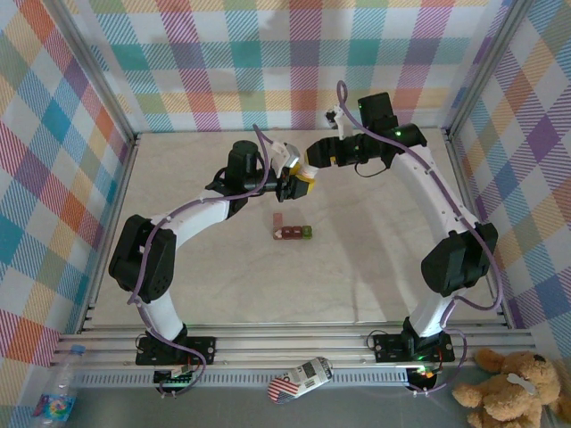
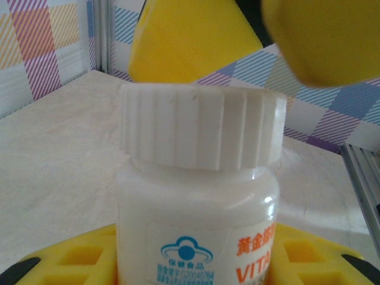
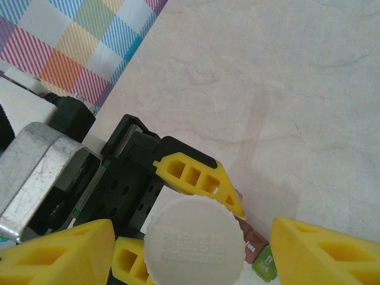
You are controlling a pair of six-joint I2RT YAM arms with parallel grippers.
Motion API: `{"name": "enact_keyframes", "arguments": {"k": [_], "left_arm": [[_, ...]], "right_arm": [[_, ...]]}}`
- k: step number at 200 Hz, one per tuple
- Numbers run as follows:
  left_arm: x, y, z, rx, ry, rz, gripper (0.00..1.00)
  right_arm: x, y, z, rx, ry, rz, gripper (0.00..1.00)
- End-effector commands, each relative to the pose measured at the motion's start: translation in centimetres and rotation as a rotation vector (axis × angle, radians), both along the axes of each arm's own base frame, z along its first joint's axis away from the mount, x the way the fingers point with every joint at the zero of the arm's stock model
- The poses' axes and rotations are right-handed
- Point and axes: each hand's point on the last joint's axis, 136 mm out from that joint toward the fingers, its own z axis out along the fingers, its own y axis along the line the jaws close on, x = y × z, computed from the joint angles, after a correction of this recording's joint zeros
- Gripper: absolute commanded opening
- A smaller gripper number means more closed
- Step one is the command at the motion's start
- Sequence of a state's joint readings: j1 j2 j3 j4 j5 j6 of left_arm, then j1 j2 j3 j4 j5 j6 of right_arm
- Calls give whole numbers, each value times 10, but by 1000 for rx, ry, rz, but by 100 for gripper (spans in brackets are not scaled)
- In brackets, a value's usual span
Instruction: Sort the pills into containers
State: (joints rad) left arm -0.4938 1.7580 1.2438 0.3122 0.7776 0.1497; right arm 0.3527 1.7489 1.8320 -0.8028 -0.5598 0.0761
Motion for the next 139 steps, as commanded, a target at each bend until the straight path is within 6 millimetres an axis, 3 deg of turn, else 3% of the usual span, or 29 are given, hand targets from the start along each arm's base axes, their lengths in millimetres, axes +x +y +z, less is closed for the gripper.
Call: {"name": "enact_keyframes", "arguments": {"k": [1, 36, 101, 139], "left_arm": [[-2, 0, 32, -39, -61, -22, 0], [-1, 0, 34, -42, -64, -20, 0], [2, 1, 33, -37, -65, -4, 0], [21, 8, 35, -41, -113, 125, 0]], "right_arm": [[-2, 5, -10, 4, 24, 30, 68], [-2, 5, -14, 8, 33, 31, 65], [2, 5, -23, 28, 81, -21, 43], [16, 9, -42, 67, 176, -192, 37]]}}
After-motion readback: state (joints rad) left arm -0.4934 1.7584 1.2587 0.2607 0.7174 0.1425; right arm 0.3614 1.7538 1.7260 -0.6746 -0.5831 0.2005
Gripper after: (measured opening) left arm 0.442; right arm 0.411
